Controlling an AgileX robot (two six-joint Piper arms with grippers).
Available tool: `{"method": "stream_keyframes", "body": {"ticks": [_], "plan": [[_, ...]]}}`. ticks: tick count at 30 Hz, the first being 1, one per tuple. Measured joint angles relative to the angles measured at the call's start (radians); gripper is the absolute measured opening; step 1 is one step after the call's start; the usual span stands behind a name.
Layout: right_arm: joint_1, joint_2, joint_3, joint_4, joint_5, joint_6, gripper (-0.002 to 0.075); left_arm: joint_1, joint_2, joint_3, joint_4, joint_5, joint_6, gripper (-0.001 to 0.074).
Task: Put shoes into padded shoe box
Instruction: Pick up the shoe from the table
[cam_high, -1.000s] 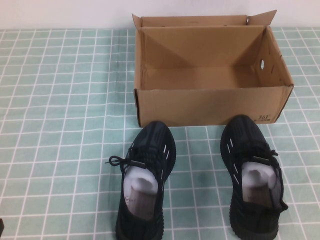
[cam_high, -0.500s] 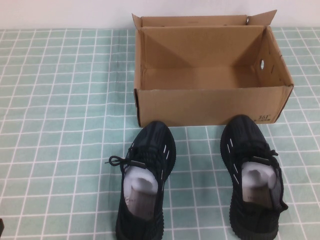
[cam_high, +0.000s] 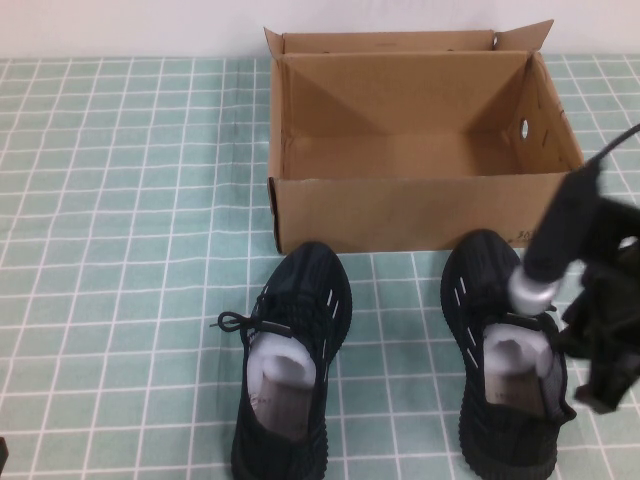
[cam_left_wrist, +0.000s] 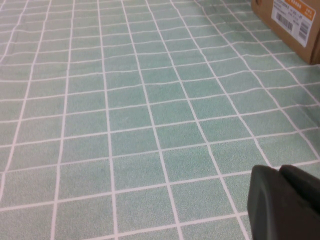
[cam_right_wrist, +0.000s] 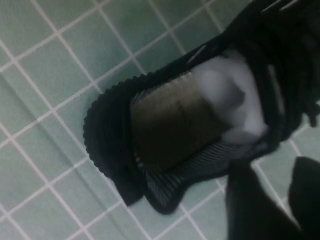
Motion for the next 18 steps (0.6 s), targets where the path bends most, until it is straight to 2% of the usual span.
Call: {"method": "stream_keyframes", "body": {"ticks": [2, 4, 7, 12, 14, 18], "plan": [[0.018, 0.044, 0.000, -0.015, -0.017, 0.005, 0.0230, 0.000, 0.000, 0.000, 0.000, 0.000, 0.000, -0.0004], [0.025, 0.083, 0.000, -0.026, -0.045, 0.007, 0.0287, 0.000, 0.000, 0.000, 0.000, 0.000, 0.000, -0.0004], [0.025, 0.132, 0.000, -0.052, -0.105, 0.013, 0.0317, 0.000, 0.000, 0.000, 0.000, 0.000, 0.000, -0.0004], [0.025, 0.211, 0.000, -0.092, -0.198, 0.017, 0.0323, 0.000, 0.000, 0.000, 0.000, 0.000, 0.000, -0.0004], [0.025, 0.233, 0.000, -0.101, -0.215, 0.026, 0.0288, 0.000, 0.000, 0.000, 0.000, 0.000, 0.000, -0.0004], [0.025, 0.244, 0.000, -0.104, -0.220, 0.058, 0.0088, 0.000, 0.000, 0.000, 0.000, 0.000, 0.000, -0.0004]]}}
